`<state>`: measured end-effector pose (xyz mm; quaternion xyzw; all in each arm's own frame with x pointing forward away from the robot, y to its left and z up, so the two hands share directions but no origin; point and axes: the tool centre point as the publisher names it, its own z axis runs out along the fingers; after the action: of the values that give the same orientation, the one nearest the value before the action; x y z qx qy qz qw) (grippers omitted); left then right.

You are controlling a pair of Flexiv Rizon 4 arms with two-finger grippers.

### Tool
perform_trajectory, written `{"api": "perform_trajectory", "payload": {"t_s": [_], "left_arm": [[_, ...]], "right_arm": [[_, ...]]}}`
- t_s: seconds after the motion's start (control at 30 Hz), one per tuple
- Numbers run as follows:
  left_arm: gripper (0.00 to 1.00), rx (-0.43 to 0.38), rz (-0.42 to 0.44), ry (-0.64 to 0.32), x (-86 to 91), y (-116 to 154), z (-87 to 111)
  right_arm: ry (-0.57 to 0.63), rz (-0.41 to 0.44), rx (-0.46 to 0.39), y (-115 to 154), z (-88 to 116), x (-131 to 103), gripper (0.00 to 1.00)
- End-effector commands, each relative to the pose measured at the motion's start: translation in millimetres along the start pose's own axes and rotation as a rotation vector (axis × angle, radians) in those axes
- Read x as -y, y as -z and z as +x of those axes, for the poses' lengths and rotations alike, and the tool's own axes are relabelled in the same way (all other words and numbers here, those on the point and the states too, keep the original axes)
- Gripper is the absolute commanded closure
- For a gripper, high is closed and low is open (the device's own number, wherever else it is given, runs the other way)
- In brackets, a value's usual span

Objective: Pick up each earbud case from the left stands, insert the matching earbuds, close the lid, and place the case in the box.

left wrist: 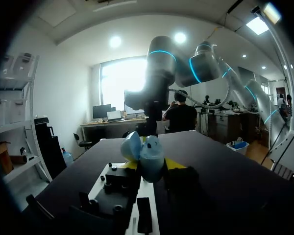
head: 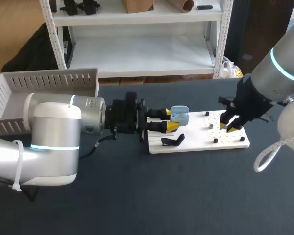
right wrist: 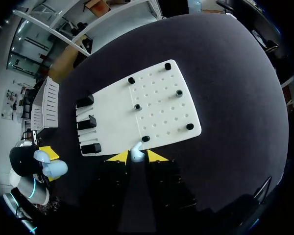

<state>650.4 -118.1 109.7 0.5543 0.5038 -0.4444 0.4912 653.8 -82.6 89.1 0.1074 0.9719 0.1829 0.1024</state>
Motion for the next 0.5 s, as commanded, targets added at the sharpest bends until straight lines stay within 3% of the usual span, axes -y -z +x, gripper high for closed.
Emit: {"api": "perform_trajectory", "payload": {"t_s": [0.03, 0.3, 0.5], "left_arm": [[1.00, 0.002, -0.005, -0.002, 1.3, -0.3, 0.5], [1.00, 0.002, -0.005, -0.002, 1.3, -0.3, 0.5], [1.00, 0.002, -0.005, -0.002, 1.3, -0.3, 0.5]], "right_arm": [[0.030, 0.003, 0.012, 42.8, 4.1, -6.6, 1.00], [0.175, 0.033, -0.035, 91.1, 4.6, -39.4, 1.00], [0.296, 0.053, -0.144, 103.7, 10.8, -64.7, 1.00]]}}
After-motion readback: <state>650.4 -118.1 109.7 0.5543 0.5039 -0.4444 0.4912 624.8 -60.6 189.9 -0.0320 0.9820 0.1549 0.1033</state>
